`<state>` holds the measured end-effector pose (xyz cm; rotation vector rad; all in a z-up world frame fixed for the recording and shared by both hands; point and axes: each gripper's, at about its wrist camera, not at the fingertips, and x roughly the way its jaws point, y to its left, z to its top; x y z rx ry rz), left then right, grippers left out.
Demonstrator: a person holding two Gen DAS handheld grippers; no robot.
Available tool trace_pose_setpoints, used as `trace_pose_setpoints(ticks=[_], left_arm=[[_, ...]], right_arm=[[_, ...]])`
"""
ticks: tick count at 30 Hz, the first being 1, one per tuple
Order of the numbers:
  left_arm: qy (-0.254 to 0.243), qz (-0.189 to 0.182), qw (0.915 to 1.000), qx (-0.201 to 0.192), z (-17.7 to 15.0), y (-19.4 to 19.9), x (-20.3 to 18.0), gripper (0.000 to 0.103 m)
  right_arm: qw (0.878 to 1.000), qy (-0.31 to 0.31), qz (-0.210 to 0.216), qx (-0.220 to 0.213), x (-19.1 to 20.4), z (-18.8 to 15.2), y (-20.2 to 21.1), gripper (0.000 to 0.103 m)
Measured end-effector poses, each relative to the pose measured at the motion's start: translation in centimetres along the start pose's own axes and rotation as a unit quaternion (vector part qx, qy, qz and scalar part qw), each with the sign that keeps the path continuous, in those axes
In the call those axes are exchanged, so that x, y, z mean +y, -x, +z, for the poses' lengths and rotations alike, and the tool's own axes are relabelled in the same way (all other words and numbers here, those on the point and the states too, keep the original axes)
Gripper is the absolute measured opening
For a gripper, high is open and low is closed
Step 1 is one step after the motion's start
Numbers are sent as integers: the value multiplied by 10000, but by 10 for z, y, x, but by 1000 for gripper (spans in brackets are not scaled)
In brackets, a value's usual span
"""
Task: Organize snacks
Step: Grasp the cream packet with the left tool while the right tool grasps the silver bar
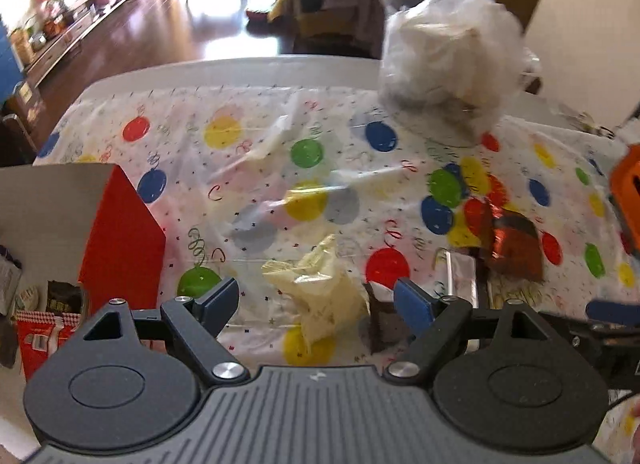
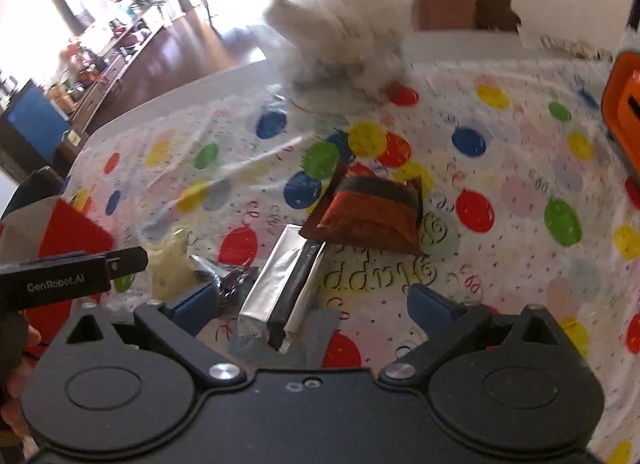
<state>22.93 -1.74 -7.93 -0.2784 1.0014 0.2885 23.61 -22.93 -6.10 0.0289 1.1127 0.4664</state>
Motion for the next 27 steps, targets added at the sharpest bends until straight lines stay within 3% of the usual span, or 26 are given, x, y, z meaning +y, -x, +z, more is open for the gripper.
trace_pose_setpoints(ticks=[12,19,21,23,27], left_arm=[[964,243,9921,765,19,-55,14,85],[1104,261,9880,1048,23,-72,13,84],[1098,288,9871,1125,24,-76,13,80],[1151,297,9853,1231,24,-80,15,69],[1148,238,9842,1324,23,-84,17,64]], right_arm=[[9963,-705,-134,467,7,16,-60,83],[9937,-835,-201,715,11,20,-82,71],[9941,-749,-285,733,14,20,-85,68],[9940,-693,-290,791,16,20,-89,64],[9945,-600,-228,828,21,19,-92,58]])
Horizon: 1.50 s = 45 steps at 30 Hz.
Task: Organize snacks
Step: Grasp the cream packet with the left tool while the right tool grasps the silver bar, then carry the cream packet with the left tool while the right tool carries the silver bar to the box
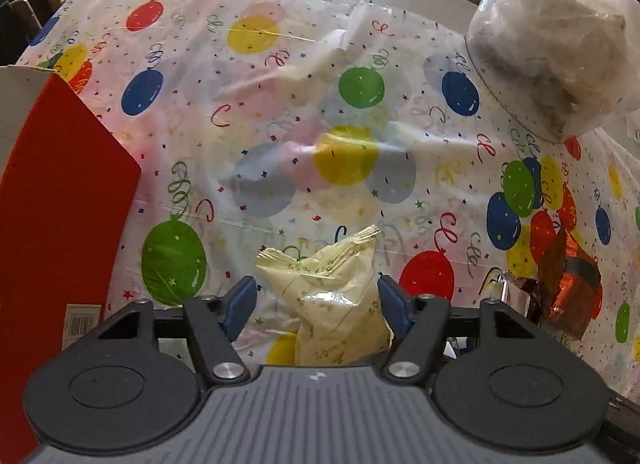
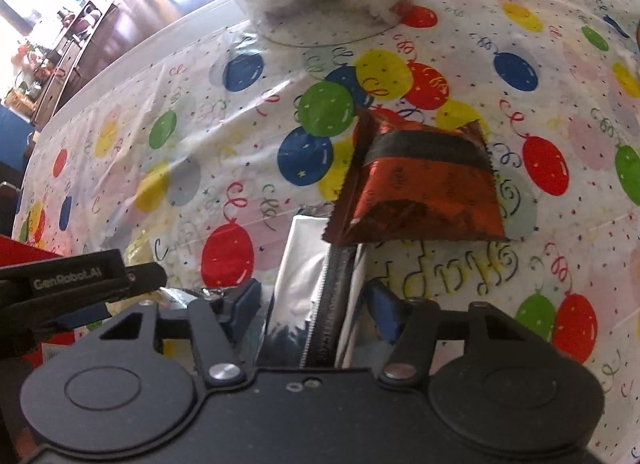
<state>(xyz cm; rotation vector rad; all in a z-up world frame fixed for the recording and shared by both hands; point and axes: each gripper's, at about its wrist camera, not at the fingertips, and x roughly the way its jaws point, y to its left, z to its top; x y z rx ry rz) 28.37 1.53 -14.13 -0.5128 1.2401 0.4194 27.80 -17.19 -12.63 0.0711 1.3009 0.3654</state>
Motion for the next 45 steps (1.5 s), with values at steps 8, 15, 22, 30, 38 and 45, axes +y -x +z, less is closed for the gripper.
trace_pose_setpoints(ticks=[8,15,22,30,38,45], left_arm=[[-125,-33,9999,82,-4,-3,1,38],[-148,-113,9998,44,-12,0,11,33],[-158,-272,9995,22,-24,10,21,33],[-336,-498,9982,-55,-42,34,28,33],[-611,-801,9948,-126,-59,75,35,33],[-954,-969,9904,-242,-75,114,48,33]], right_arm=[[9999,143,16,-58,2,-1,1,47],[9995,238,110,-172,0,-6,7,44],[9986,337,257,-303,-3,-19,25,44],[9973,428,406,-446,-3,-41,54,43],[9944,502,586,-716,5,-58,91,43],[9900,674,785,-963,30,-78,128,43]])
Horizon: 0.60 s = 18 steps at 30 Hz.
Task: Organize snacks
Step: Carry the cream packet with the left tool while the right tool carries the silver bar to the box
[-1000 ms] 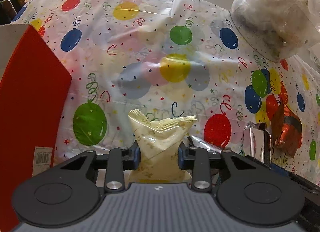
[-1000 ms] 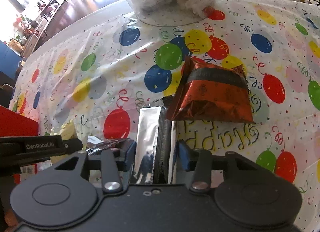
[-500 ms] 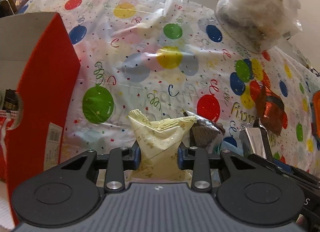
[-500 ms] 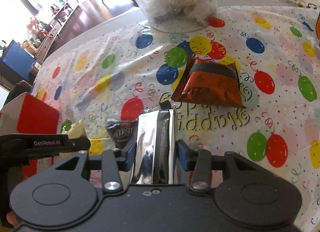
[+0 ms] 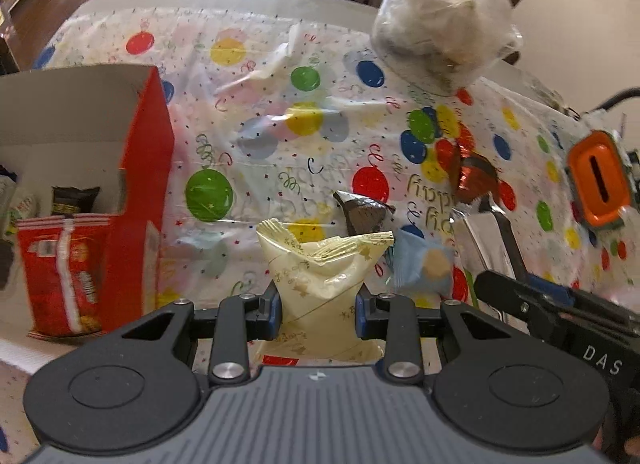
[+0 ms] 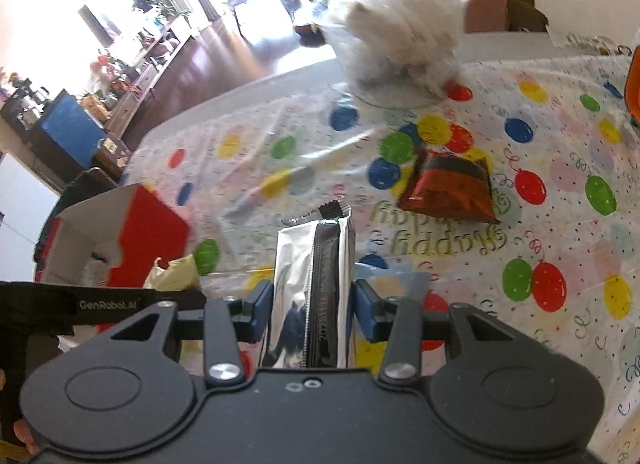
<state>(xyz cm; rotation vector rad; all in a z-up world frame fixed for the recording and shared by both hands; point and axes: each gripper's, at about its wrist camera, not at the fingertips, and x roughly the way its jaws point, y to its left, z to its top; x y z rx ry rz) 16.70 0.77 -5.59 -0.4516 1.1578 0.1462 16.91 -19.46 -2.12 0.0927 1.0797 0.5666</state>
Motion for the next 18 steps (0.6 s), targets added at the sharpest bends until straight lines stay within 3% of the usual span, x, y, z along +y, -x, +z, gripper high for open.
trace_pose_setpoints(ticks=[9,18], left_arm=[[-126,-33,9999,-102,-14,54,34,33],[-56,45,9996,-288,-32,98,94,33]], right_arm=[[9990,282,283,-183,52,-14,25,43],[9963,558,639,-136,114,-26,21,43]])
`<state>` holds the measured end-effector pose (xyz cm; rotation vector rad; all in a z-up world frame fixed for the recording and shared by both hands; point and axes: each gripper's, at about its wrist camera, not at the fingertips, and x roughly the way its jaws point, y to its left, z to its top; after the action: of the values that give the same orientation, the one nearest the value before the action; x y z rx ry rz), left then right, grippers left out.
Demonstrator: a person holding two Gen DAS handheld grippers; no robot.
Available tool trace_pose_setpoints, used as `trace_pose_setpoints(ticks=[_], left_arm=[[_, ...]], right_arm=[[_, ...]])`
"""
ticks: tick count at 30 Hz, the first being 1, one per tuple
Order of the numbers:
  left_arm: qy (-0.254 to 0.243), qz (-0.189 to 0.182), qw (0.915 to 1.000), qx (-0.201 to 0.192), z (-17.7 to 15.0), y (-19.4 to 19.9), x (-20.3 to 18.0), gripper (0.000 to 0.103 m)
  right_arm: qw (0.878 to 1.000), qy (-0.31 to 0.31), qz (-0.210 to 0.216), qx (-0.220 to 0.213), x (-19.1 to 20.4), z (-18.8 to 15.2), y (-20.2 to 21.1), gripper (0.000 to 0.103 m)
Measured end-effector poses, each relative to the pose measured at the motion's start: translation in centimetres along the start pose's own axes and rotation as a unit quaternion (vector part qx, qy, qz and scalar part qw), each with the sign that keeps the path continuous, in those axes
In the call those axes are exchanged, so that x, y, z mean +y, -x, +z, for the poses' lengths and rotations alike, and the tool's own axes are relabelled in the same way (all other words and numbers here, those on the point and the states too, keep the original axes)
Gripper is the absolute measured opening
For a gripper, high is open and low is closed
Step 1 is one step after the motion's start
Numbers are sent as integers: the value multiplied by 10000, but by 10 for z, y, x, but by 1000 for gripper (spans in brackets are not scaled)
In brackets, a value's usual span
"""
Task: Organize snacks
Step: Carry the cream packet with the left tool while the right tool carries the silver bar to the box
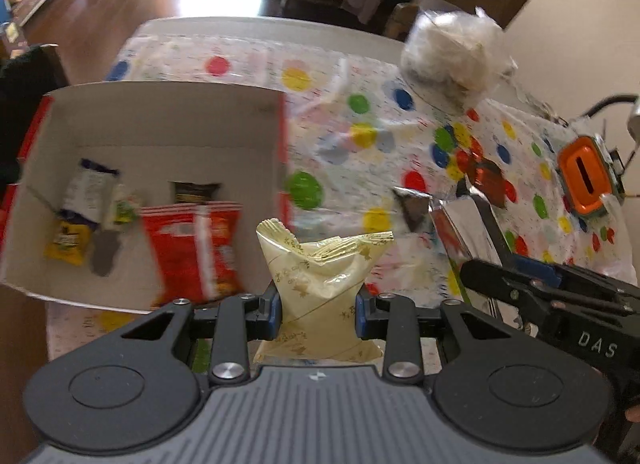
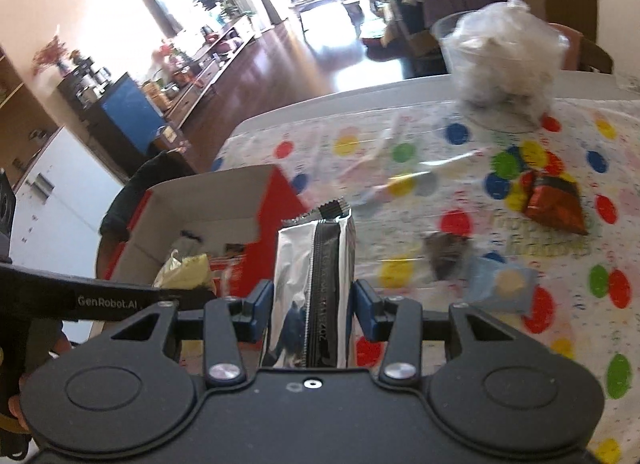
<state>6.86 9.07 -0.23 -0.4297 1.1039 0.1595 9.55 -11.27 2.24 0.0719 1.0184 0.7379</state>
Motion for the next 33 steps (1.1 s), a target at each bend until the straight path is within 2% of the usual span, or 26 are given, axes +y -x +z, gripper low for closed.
trace_pose_setpoints(ticks=[8,12,17,24,33], left_arm=[[276,231,9993,-97,3,16,61,33],[328,529,9978,-240,11,21,88,33],[371,832,9956,-229,25,23,123,33],[455,1091,9930,-20,50,4,166,33],[442,1233,9903,467,74,-44,190,33]], right_arm=[[9994,289,151,102,56,0,-34,43],[9989,454,91,103,84,6,-55,43],[9978,637,9,169,111,15,-84,43],[9960,748,-157,462,133,30,-134,43],[9904,860,-396,1005,139,45,-198,43]])
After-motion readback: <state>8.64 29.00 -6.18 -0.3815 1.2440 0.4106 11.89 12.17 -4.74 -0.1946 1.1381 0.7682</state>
